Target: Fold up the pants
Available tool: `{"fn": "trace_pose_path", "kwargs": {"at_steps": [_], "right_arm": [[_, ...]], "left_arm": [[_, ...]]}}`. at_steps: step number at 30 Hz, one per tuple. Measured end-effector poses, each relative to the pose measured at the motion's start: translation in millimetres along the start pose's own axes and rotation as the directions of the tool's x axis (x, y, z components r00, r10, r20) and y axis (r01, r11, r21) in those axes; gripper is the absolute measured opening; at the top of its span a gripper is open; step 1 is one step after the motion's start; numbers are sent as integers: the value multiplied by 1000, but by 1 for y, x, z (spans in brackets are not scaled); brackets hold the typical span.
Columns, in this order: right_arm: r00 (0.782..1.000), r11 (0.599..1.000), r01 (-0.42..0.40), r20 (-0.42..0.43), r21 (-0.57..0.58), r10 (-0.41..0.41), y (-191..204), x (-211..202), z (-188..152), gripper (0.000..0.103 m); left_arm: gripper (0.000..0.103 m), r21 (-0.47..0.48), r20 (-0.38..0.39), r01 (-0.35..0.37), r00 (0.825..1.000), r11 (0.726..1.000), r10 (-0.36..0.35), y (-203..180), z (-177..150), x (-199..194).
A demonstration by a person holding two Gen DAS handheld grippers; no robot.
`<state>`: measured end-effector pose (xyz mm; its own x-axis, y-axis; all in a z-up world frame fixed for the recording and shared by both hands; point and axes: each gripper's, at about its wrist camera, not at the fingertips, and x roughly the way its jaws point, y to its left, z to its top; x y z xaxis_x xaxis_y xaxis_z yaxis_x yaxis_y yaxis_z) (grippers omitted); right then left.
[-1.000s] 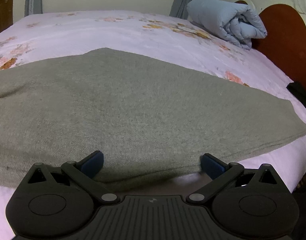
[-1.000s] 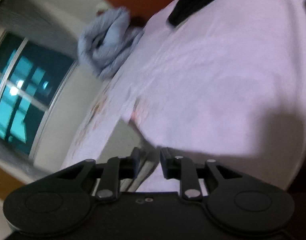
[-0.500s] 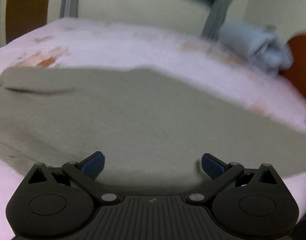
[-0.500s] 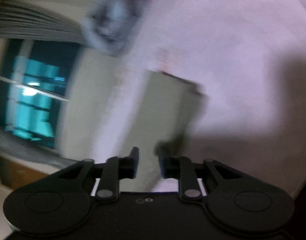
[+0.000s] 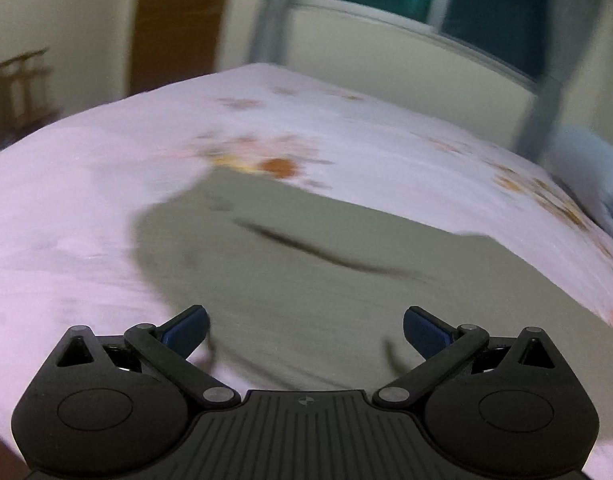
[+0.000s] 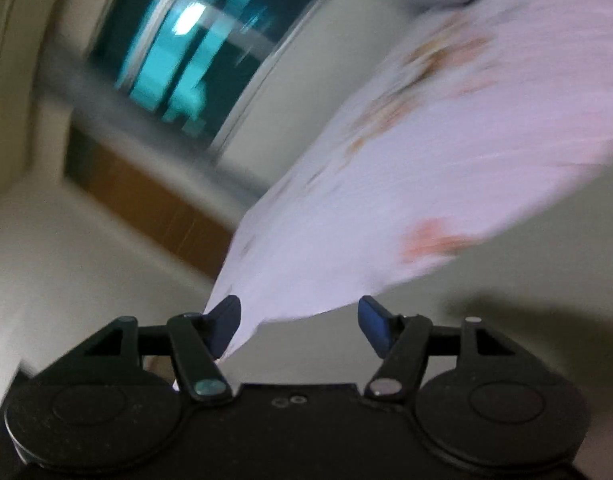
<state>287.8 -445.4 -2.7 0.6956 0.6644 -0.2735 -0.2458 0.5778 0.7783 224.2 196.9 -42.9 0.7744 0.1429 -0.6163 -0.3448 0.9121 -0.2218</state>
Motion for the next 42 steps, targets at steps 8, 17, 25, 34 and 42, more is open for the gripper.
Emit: {"fn": "trace_pose_path", "kwargs": {"at_steps": [8,17,25,34,42], "right_arm": [[937,977,-80,-351,-200,5,69,224,20,52],[843,870,-151,-521,-469,-135,99,312,-26,39],[809,809,-260,-577,-527,-116,111,328,-25,30],[717,855,-359,-697,-374,-4,101,338,-21,31],[775,826,-287,-625,-485,-98,101,344,-15,33]], "left_arm": [[103,-162,-52,-58,997,985,50,72,18,37],[103,-175,-39,-40,999,984,34,82,14,61],[103,-171,-35,-21,999,985,16,84,11,62],[103,-159,-37,-18,999,987,12,83,9,60],[103,-151,-43,-6,999,989,-1,85,9,61]]}}
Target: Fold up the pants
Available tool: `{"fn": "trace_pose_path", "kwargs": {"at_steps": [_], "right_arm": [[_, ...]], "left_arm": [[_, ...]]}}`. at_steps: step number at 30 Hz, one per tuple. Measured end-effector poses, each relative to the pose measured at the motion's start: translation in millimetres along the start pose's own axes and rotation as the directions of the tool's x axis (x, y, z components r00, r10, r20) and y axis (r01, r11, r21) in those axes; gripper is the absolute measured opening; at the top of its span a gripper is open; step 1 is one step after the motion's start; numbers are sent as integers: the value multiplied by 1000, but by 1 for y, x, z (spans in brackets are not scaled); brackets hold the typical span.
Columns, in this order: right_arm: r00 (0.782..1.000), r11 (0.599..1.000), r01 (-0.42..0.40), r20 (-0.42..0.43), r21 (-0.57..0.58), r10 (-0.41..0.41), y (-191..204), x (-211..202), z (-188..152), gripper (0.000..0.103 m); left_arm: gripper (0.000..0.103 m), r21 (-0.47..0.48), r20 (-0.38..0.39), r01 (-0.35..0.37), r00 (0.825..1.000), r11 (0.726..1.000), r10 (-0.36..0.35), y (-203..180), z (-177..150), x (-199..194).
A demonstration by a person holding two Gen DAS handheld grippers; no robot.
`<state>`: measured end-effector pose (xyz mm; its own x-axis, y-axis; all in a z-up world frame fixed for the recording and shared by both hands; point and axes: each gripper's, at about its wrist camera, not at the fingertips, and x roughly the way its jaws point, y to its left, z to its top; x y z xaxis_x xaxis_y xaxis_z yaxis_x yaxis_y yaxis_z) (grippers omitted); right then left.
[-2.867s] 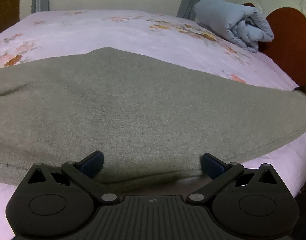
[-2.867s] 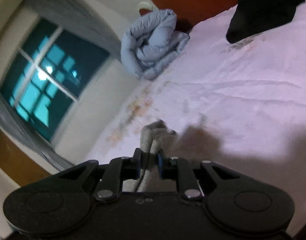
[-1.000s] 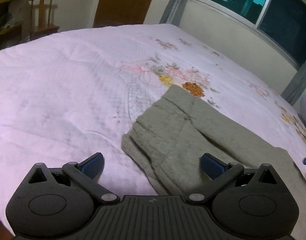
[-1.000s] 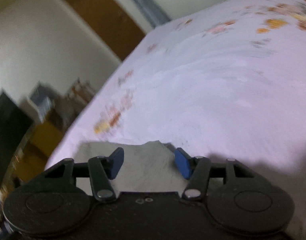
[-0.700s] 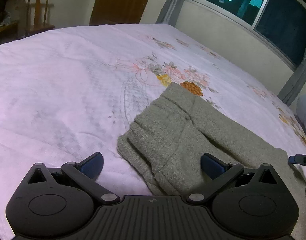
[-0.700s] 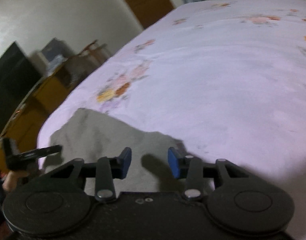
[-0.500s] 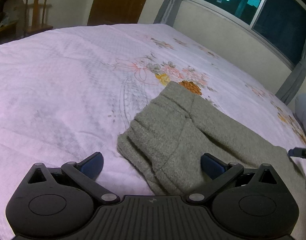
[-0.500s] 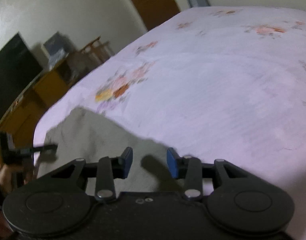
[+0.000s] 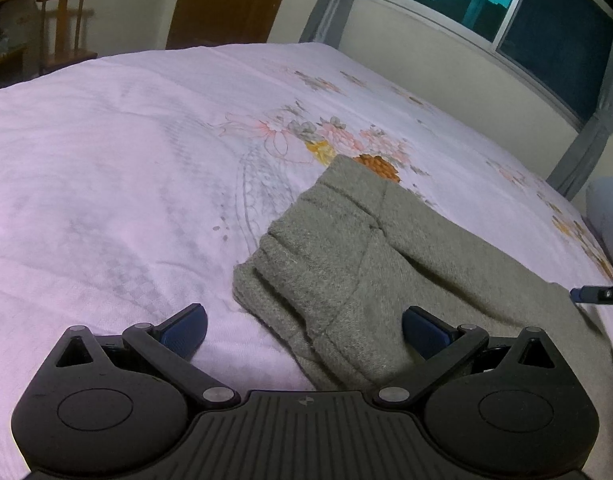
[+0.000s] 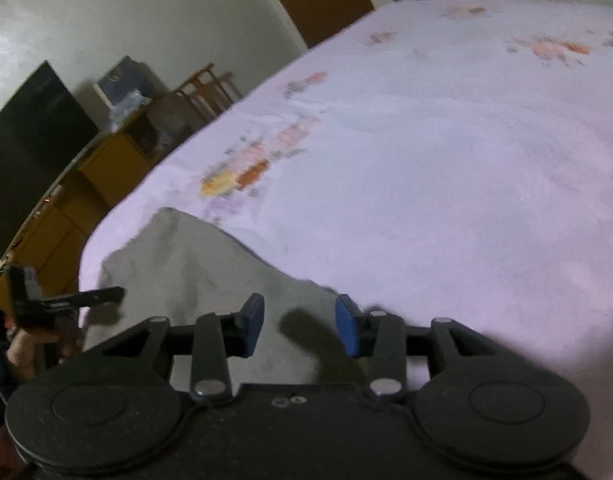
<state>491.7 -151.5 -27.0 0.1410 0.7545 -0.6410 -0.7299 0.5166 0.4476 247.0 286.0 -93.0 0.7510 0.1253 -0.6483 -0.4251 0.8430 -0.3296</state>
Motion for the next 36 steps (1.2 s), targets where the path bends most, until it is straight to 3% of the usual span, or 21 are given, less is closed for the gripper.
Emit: {"fn": "trace_pose_path", "kwargs": {"at_steps": [5,9,13,22,25,27,30,34,35,36], "right_arm": [[998,999,-35,-46,8,36,-5,-3,-7,33],[999,999,35,-17,-19,-35,-6,-16,-7,36],[998,998,-48,-40,28,49,-13,-15,-10,35],[989,992,-114,-98,-53,109,6,-1,-9,37],[989,990,-131,-81,-56,126,6,4,-7,43],[987,989,-149,-70,-27,147,2,10,-5,52],[984,981,-175,-18,85,177,-13,20,0,52],[962,926,-272,49,263,269,-24,36,1,36],[966,930,-260,52,261,255,-21,37,3,25],[970,937,-241,64,253,233,-17,35,4,4]], "left_arm": [[103,2,3,0,1000,1000,0,-1,-1,1],[103,7,5,3,1000,1000,-3,0,-2,0],[103,6,6,2,1000,1000,-2,0,-3,1],[103,5,8,1,1000,1000,-1,0,-5,1],[103,5,9,1,1000,1000,-1,0,-6,1],[103,6,8,0,1000,1000,0,0,-6,2],[103,8,8,-5,1000,1000,5,-1,-5,1],[103,-33,41,23,999,999,-21,-1,-4,-6],[89,-50,50,63,997,997,-60,-1,-4,-7],[80,-57,47,61,997,997,-58,-2,-3,-6]]}}
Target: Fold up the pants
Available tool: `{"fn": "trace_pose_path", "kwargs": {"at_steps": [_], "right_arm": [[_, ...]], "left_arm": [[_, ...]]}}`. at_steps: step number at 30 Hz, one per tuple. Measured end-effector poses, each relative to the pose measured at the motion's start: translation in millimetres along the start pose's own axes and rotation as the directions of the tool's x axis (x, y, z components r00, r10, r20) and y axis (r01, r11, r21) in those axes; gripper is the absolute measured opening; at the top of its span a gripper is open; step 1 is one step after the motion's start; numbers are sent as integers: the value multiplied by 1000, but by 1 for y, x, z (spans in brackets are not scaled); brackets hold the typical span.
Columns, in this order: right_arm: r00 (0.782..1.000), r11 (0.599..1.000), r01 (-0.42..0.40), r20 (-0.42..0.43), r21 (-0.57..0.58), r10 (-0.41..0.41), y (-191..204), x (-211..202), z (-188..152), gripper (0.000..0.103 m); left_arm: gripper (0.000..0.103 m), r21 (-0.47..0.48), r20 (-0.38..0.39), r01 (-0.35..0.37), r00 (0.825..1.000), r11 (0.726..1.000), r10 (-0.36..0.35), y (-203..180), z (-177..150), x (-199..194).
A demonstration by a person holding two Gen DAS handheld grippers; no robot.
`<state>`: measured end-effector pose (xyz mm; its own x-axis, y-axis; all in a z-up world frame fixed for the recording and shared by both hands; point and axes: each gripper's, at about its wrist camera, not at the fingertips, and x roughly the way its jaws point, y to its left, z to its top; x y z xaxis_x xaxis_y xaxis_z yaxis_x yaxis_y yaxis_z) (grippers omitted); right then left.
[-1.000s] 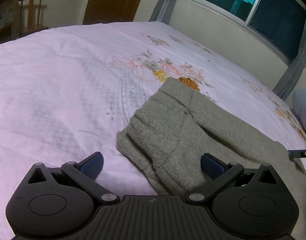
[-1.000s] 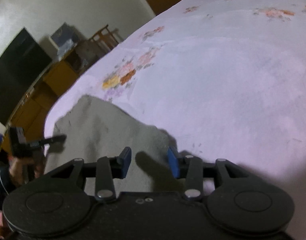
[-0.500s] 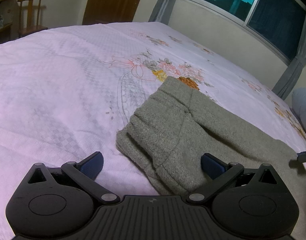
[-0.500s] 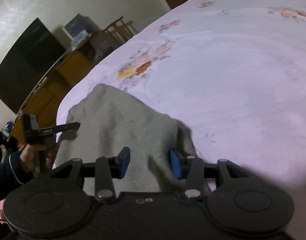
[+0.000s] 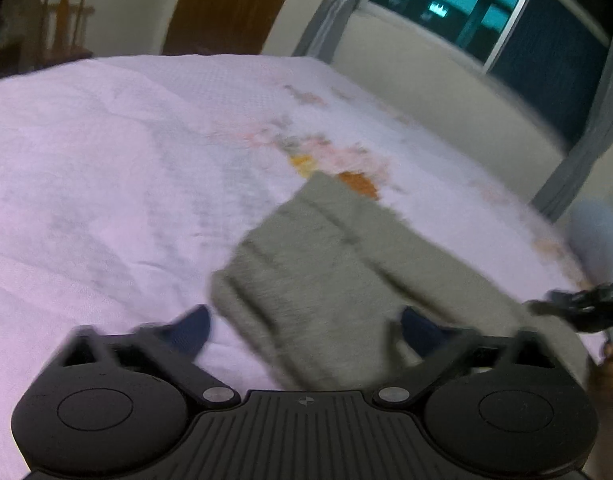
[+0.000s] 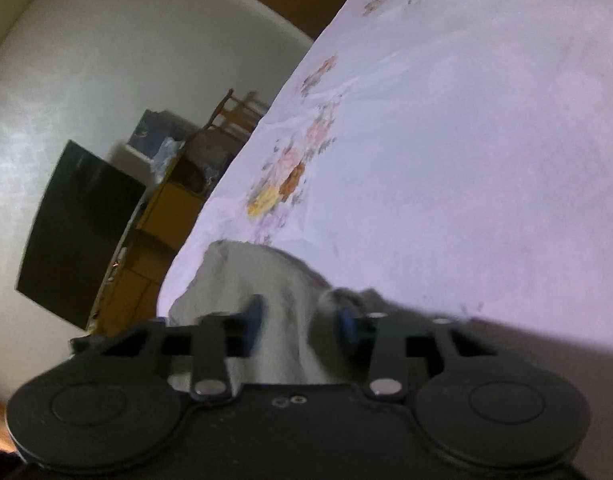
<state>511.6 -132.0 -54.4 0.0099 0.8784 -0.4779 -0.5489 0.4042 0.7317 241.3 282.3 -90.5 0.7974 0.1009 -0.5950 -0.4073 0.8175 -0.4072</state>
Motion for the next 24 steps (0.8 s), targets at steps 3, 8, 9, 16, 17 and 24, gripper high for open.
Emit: {"fn": "trace_pose_path", "kwargs": {"at_steps": [3,8,9,16,17,24], "right_arm": [[989,994,101,109,-47,-96,13,-14,4,0],[986,987,149,88,-60,-143,15,-16,4,0],[986,987,143,93,-72,-136,18,-16,2,0],[920,920,383,124,-87,-372,11,-3,0,0],[902,906,418,149,-67,-405,10,-6,0,0],[935,976,208,283,59,-216,41,-48,-24,0]], "left_arm": [[77,18,-26,-33,999,999,34,-2,2,8],[73,97,-66,-83,994,992,90,-10,2,14],[73,96,-67,-86,993,992,93,-10,2,14],[72,80,-53,-79,995,994,83,-8,-2,11],[72,73,-58,-72,995,995,76,-6,-1,11],[72,86,13,-89,996,992,88,-10,6,-21]]}}
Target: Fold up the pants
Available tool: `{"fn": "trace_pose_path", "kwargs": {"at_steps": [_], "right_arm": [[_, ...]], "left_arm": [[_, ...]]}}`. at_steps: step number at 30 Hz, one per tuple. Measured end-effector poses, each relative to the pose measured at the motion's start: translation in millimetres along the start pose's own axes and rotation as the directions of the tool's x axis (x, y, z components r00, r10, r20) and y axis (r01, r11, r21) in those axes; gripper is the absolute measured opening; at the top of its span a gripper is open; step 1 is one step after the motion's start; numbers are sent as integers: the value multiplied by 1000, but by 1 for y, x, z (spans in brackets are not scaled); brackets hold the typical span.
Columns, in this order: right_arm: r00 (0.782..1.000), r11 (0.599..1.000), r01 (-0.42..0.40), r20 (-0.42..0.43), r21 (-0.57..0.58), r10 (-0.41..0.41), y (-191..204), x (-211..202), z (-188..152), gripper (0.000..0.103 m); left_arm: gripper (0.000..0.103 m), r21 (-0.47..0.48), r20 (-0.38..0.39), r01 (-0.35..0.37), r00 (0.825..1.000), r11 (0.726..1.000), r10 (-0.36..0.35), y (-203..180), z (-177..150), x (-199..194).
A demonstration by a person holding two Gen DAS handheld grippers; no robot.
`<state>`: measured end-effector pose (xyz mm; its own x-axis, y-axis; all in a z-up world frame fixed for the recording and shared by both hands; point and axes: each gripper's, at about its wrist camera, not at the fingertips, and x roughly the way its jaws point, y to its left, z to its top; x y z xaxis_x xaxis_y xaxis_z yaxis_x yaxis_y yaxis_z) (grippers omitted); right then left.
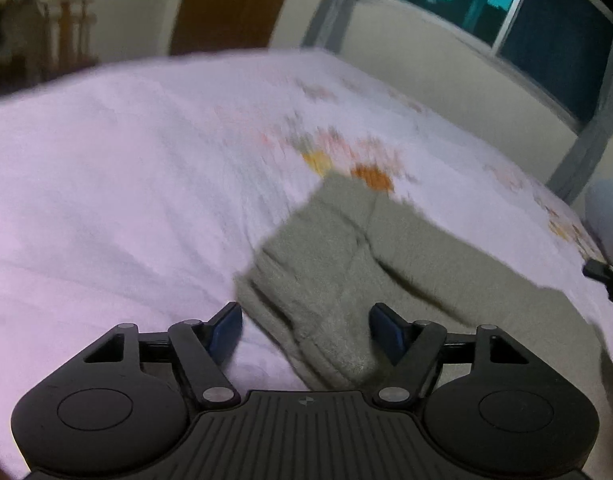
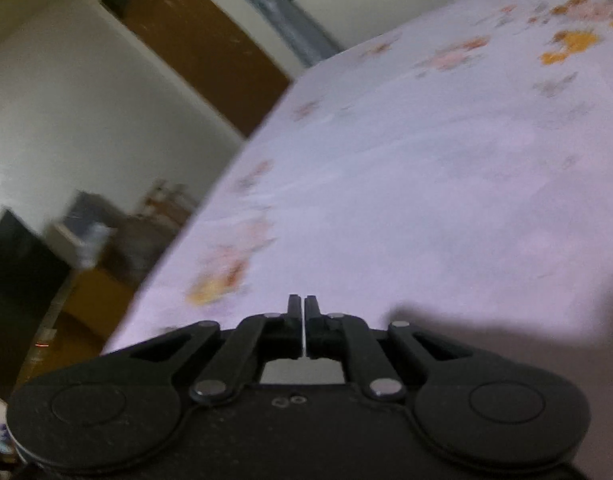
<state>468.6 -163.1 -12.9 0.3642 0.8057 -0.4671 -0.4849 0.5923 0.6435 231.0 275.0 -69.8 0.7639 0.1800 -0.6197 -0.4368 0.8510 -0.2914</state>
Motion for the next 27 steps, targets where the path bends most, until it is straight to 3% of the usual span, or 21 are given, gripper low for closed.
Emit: {"fn": "trace_pose_path", "kwargs": {"at_steps": [2,5,6,8,9,11,14,16,17,18,19,21,24,27], "right_arm": [[999,999,-37,-39,-17,36,21,7,-17,0],[991,997,-63,-117,32,66,31,38,-40,0],[989,998,-34,-139,48,41,30,52,-46,2],[983,993,47,-181,108,-27,15,74,-54,0],[985,990,80,-163,119,-60,6,75,-56,0],[994,968,98,-76,232,-82,-16,60,-51,0],[986,954,146,39,261,-161,-23,12,-39,1],[986,967,113,96,228,-137,-18,-33,-38,11],[983,972,101,131,213,-131,-15,-62,-43,11],[980,974,106,147,201,-137,-11,-83,-48,12],[973,976,118,176,184,-150,-8,-113,-57,13],[949,972,156,247,175,-197,-6,-166,-79,26],[895,948,240,331,210,-300,-11,-238,-120,28],[852,922,272,377,275,-364,-18,-291,-162,28]], "left_arm": [[72,50,55,9,998,999,-12,-14,5,-16],[72,103,97,86,991,991,-96,-40,14,-24],[72,107,87,114,988,988,-124,-46,16,-18],[71,78,-15,127,992,989,-126,-45,13,8],[71,76,-51,110,993,991,-107,-40,8,20],[67,136,-50,132,991,982,-126,-33,1,23],[66,158,-39,155,988,975,-150,-28,3,11],[67,136,-9,162,987,977,-162,-26,6,-2],[73,132,13,153,988,979,-156,-26,5,-10],[93,134,36,128,990,983,-134,-27,3,-16],[99,138,60,99,992,985,-108,-29,1,-20],[102,152,84,80,992,985,-94,-38,-7,-29],[102,159,76,90,992,983,-103,-55,-19,-32],[102,173,66,111,990,979,-124,-77,-31,-44]]}}
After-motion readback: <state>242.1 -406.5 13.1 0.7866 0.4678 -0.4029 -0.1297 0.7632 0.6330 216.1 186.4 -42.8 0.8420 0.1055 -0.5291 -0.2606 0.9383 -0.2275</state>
